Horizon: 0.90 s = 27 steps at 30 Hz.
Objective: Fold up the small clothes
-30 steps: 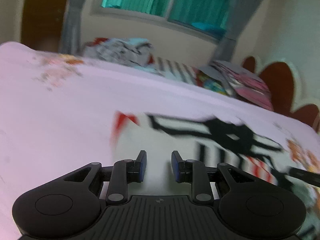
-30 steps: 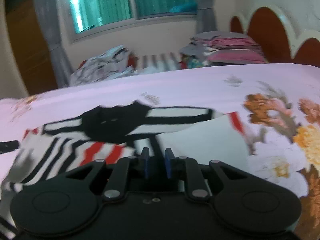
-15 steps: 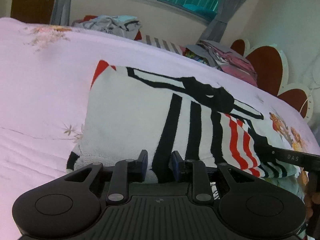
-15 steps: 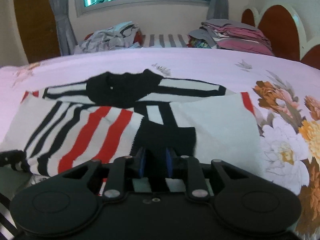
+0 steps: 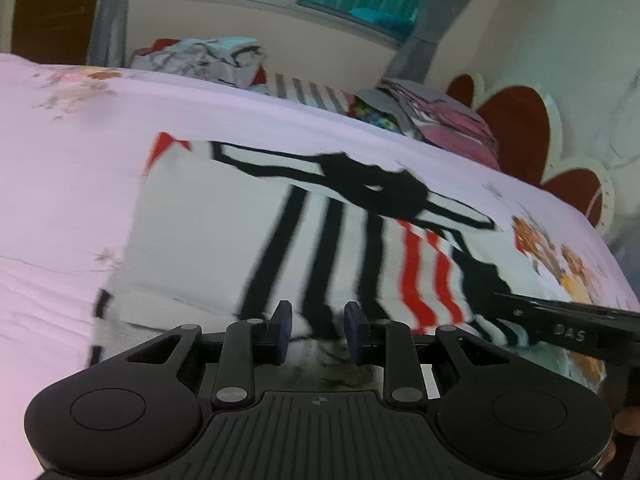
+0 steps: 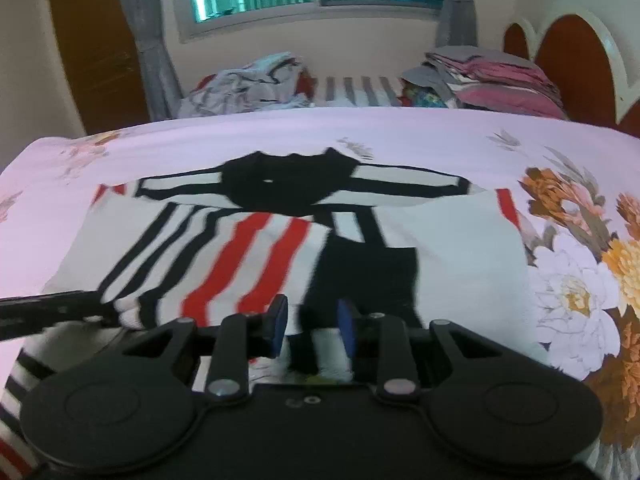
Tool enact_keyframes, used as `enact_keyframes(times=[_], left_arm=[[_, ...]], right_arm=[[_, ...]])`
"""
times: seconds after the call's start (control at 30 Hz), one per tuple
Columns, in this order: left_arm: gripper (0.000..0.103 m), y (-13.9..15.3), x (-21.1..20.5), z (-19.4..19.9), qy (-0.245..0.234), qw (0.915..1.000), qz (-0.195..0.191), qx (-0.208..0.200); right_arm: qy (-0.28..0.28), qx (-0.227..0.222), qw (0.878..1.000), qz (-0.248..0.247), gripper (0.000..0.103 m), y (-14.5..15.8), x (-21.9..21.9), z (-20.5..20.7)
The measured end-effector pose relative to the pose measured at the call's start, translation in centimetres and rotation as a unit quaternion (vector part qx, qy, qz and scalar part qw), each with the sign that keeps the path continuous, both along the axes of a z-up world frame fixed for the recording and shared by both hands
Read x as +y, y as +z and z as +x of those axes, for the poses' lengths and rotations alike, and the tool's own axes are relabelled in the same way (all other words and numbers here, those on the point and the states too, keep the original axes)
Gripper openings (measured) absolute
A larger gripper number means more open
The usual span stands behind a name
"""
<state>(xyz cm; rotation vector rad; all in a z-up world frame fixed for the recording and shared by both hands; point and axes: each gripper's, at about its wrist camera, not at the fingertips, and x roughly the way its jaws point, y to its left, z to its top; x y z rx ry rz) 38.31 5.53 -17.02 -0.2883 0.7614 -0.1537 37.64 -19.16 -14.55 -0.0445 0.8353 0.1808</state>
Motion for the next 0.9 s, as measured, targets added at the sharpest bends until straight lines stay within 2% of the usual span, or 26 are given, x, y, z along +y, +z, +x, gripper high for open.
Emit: enact_keyframes(times=[0.1, 0.33, 0.57, 0.77, 0.9], left_arm=[[0.046, 0.2, -1.4, -0.4, -0.006, 1.0000, 0.004, 0.002], [0.046, 0.2, -3.9, -1.6, -0.026, 0.9994, 0.022, 0.010], [0.046, -1.2, -5.5, -2.3, -0.034, 0.9979, 0.045, 0.033], [0.046, -1.6, -6.2, -3.2, -0.048, 0.9945, 0.091, 0.023], [0.046, -1.6, -5.7, -3.8, -0.052, 0.9936, 0.098, 0.023]], right_arm=[[0.015, 0.005, 1.000, 0.001, 0.029, 0.0, 0.7, -0.7], [0.036, 0.016, 0.999, -0.003, 0.033, -0.2, 1.0, -2.2], [0.051, 0.036, 0.998, -0.010, 0.035, -1.0, 0.8, -3.6], [0.047, 0.050, 0.997, -0.027, 0.035, -1.9, -1.1, -4.4], [0.049, 0.044, 0.996, -0.063, 0.035, -2.4, -3.0, -5.5]])
